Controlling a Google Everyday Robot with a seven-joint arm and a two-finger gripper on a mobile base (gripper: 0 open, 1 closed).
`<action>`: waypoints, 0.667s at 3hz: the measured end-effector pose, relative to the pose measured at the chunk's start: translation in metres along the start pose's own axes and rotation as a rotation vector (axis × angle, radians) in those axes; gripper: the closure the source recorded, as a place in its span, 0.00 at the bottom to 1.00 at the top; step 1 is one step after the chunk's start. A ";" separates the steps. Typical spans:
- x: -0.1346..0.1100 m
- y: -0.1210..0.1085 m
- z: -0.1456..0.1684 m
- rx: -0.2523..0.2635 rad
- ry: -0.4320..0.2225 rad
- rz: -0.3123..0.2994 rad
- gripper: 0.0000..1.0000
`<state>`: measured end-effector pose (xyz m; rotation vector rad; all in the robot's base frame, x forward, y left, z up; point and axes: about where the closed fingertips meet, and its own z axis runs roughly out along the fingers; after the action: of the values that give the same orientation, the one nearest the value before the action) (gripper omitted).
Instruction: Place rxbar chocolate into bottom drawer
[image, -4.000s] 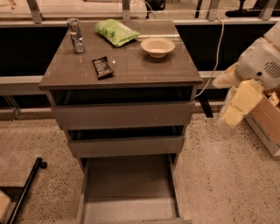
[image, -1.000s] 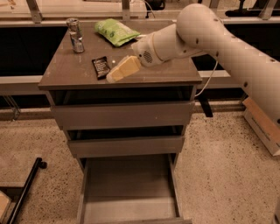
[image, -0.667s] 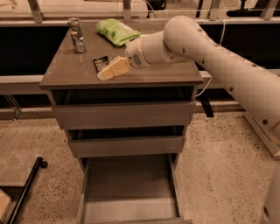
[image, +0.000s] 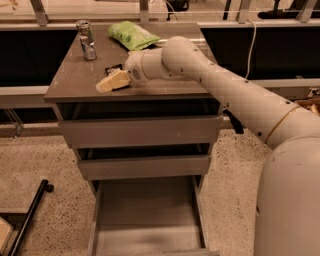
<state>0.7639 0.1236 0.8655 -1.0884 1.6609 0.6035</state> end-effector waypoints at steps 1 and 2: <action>0.015 -0.006 0.027 0.009 -0.015 0.041 0.04; 0.022 -0.008 0.035 0.017 -0.022 0.067 0.27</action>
Offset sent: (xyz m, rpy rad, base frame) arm 0.0294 0.0148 -0.0401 0.0716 0.0514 -0.0645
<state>0.7858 0.1402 0.8337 -1.0134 1.6867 0.6409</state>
